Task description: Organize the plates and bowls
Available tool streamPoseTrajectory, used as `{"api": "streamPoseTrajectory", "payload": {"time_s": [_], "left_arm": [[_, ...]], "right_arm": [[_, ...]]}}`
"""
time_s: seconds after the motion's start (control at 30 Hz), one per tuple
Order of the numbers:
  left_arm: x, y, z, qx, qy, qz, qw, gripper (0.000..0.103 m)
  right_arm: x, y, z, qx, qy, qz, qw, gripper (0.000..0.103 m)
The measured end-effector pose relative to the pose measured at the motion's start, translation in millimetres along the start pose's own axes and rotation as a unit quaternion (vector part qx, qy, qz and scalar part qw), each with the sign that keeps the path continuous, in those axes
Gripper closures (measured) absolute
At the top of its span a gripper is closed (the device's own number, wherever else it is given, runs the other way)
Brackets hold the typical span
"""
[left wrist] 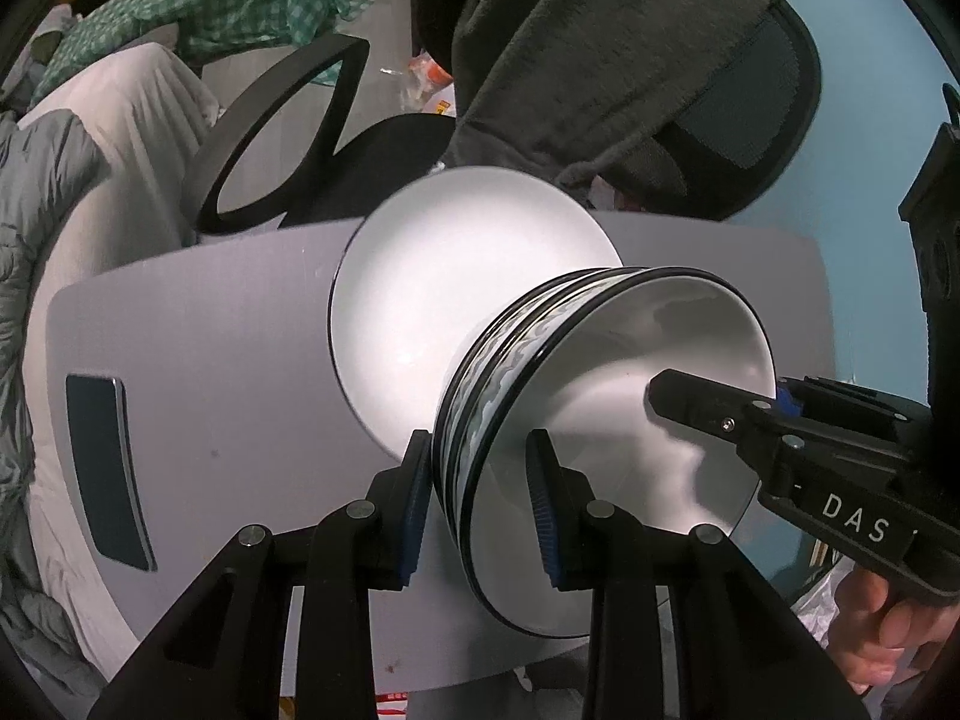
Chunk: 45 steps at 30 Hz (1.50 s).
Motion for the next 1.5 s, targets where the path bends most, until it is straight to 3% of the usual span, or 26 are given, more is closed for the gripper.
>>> {"api": "streamPoseTrajectory", "payload": {"time_s": [0.47,1.03,1.1,1.17,1.3,1.43,1.5], "left_arm": [[37,11,-34,0.015,0.032,0.030,0.9989,0.072],[41,13,-34,0.017,0.014,0.032,0.9993,0.070],[40,13,-29,0.016,0.001,0.037,0.9992,0.056],[40,14,-21,0.024,-0.020,0.036,0.9989,0.053],[36,16,2,0.048,-0.052,0.035,0.9968,0.051],[31,15,38,0.061,-0.111,0.040,0.9911,0.048],[28,12,63,0.068,-0.149,0.037,0.9857,0.041]], "right_arm": [[36,-8,-32,0.001,0.040,0.004,0.999,0.084],[44,-8,-39,-0.008,0.045,0.021,0.999,0.081],[43,-6,-37,-0.016,0.038,0.036,0.999,0.081],[44,-4,-31,-0.031,0.016,0.053,0.998,0.078],[46,-2,-14,-0.068,-0.030,0.080,0.994,0.059],[46,-2,13,-0.070,-0.071,0.078,0.992,0.049],[45,-1,31,-0.077,-0.097,0.082,0.989,0.046]]}}
Point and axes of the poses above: each gripper's, at about its wrist camera, not at the fingertips, and z roughly against the way its jaws point, y to its left, x to its top, the point moved 5 cm from there along -z, roughly the way its jaws point, and after that the axes turned 3 degrees about -z, right-handed, at the moved point
